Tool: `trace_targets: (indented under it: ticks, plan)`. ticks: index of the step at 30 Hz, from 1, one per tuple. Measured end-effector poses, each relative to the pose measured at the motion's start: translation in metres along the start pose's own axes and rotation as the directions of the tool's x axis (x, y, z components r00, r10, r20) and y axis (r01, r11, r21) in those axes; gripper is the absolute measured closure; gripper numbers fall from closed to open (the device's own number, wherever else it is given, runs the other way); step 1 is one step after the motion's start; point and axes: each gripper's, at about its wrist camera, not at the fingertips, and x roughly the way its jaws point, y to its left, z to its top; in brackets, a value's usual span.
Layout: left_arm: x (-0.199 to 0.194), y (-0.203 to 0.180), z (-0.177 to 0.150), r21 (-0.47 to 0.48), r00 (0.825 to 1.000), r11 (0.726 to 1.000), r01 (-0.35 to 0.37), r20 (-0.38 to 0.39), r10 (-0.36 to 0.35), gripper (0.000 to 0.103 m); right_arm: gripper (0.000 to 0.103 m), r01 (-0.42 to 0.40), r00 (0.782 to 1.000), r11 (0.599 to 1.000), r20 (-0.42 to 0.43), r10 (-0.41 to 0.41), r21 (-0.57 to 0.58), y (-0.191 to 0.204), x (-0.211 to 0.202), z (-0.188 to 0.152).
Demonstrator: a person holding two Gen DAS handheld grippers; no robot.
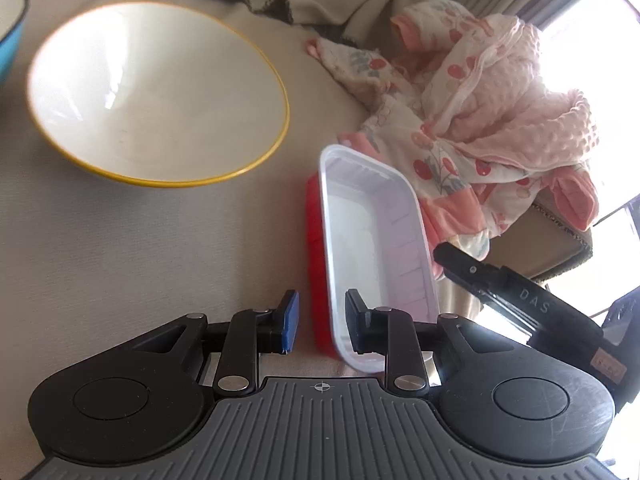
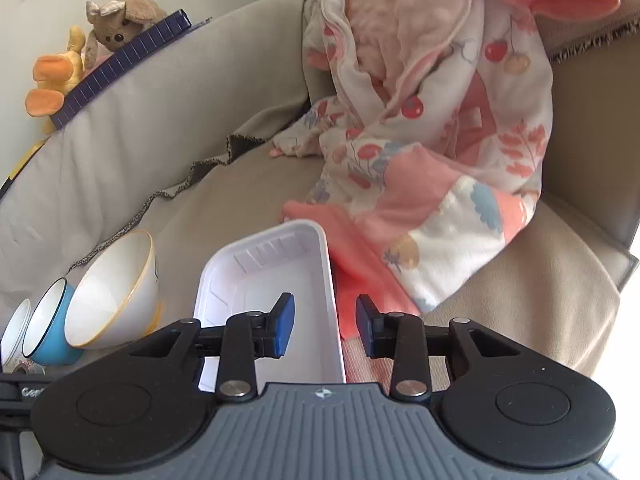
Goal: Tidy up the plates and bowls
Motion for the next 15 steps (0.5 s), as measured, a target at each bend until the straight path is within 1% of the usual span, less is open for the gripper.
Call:
trace_targets:
  ticks: [1, 2, 4, 6, 7, 8, 9, 10, 12, 15]
  plan:
    - [-0.013, 0.005, 0.0, -0.018, 1.0, 1.0, -0.002, 0.029, 0.003, 0.075, 0.069, -0.012, 1.0, 1.0, 0.011, 0.012, -0.01, 0.004, -0.001, 0.002]
    - [-0.027, 0.013, 0.0, -0.048, 0.998, 0.999, -0.012, 0.067, 0.015, 0.075, 0.069, -0.041, 0.999, 0.999, 0.016, 0.042, -0.02, 0.01, -0.002, 0.006]
    - [-0.055, 0.032, 0.004, -0.128, 0.986, 0.991, -0.044, 0.153, 0.064, 0.075, 0.067, -0.111, 0.994, 0.993, 0.003, 0.111, -0.026, 0.024, 0.004, 0.012]
    - [-0.077, 0.052, 0.009, -0.226, 0.967, 0.972, -0.062, 0.229, 0.115, 0.075, 0.064, -0.178, 0.984, 0.984, -0.019, 0.177, -0.027, 0.042, 0.015, 0.018]
    - [-0.088, 0.063, 0.013, -0.27, 0.954, 0.961, -0.06, 0.269, 0.135, 0.075, 0.062, -0.201, 0.979, 0.979, -0.028, 0.2, -0.029, 0.051, 0.021, 0.019]
    - [-0.093, 0.071, 0.016, -0.296, 0.943, 0.953, -0.061, 0.297, 0.152, 0.075, 0.062, -0.227, 0.973, 0.973, -0.04, 0.226, -0.035, 0.063, 0.029, 0.02]
    - [-0.097, 0.078, 0.022, -0.314, 0.933, 0.947, -0.073, 0.315, 0.176, 0.075, 0.061, -0.246, 0.968, 0.968, -0.048, 0.244, -0.042, 0.074, 0.036, 0.021]
    - [-0.098, 0.083, 0.028, -0.323, 0.929, 0.942, -0.086, 0.315, 0.193, 0.075, 0.06, -0.259, 0.965, 0.964, -0.051, 0.257, -0.05, 0.084, 0.043, 0.022]
    - [-0.092, 0.09, 0.039, -0.33, 0.933, 0.94, -0.09, 0.303, 0.196, 0.075, 0.06, -0.261, 0.965, 0.963, -0.054, 0.258, -0.066, 0.102, 0.059, 0.025]
    - [-0.072, 0.093, 0.054, -0.317, 0.94, 0.943, -0.104, 0.278, 0.197, 0.075, 0.059, -0.255, 0.963, 0.966, -0.1, 0.249, -0.046, 0.122, 0.091, 0.029]
